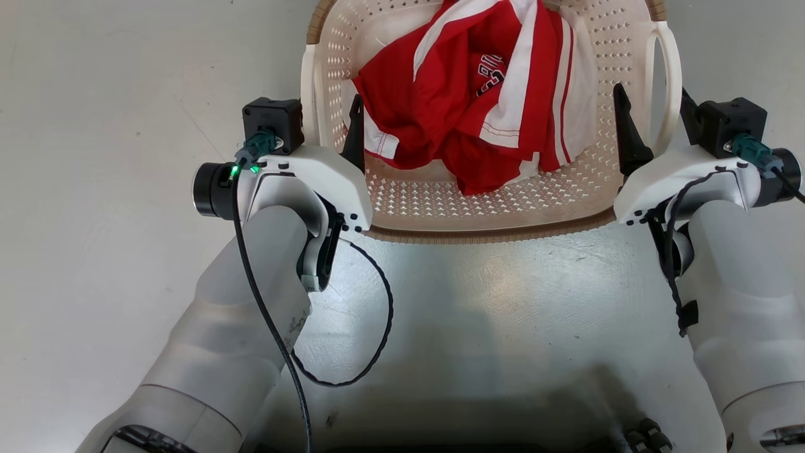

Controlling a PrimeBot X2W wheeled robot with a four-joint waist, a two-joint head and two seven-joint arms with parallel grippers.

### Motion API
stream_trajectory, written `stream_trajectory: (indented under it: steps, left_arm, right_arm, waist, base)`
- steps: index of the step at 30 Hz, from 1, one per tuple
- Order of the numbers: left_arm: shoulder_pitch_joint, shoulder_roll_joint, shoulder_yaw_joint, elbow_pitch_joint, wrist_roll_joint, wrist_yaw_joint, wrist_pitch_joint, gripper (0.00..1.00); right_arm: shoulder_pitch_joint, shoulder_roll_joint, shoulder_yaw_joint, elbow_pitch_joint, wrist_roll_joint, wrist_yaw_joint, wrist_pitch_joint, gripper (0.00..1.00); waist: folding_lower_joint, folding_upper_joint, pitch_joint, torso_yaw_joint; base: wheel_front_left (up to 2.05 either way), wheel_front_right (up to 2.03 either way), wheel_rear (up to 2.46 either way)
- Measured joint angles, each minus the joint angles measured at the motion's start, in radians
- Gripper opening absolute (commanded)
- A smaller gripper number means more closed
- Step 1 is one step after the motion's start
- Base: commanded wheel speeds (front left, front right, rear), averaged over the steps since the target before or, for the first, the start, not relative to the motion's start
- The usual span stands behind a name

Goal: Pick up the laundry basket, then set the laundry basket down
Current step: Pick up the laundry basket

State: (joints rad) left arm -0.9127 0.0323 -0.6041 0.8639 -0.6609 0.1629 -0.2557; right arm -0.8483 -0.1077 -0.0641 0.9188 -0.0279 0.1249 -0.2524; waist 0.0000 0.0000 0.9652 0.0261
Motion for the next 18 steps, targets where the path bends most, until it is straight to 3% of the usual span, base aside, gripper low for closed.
stream_trajectory:
  steps: [10,11,12,13,18]
  left_arm:
    - [0.0,0.0,0.0,0.008,0.0,0.004,0.0,1.0]
    - [0.0,0.0,-0.002,0.012,0.0,0.004,0.0,0.86]
    - [0.0,0.0,-0.002,0.016,0.0,0.004,0.0,0.1]
    - [0.0,0.0,-0.004,0.018,0.001,0.004,0.0,0.0]
    - [-0.001,0.005,-0.008,0.031,0.006,0.013,0.0,0.0]
  right_arm:
    - [0.0,0.003,0.002,0.005,0.012,0.0,0.0,1.0]
    - [0.0,0.003,0.002,0.005,0.012,0.0,0.0,1.0]
    - [0.0,0.004,0.001,0.006,0.012,0.0,0.0,0.46]
    - [0.0,0.004,0.001,0.006,0.012,0.0,0.0,0.0]
    - [-0.002,-0.001,-0.003,0.028,0.014,0.001,0.0,0.0]
  waist:
    - [0.0,0.0,-0.006,-0.006]
    - [0.0001,0.0,-0.006,-0.006]
    - [0.0,0.0,-0.007,-0.007]
    - [0.0,0.0,-0.007,-0.007]
    - [0.0,0.0,-0.013,-0.007]
  base:
    - [0.0,0.0,0.0]
    - [0.0,0.0,0.0]
    - [0.0,0.0,0.0]
    - [0.0,0.0,0.0]
    - [0.0,0.0,0.0]
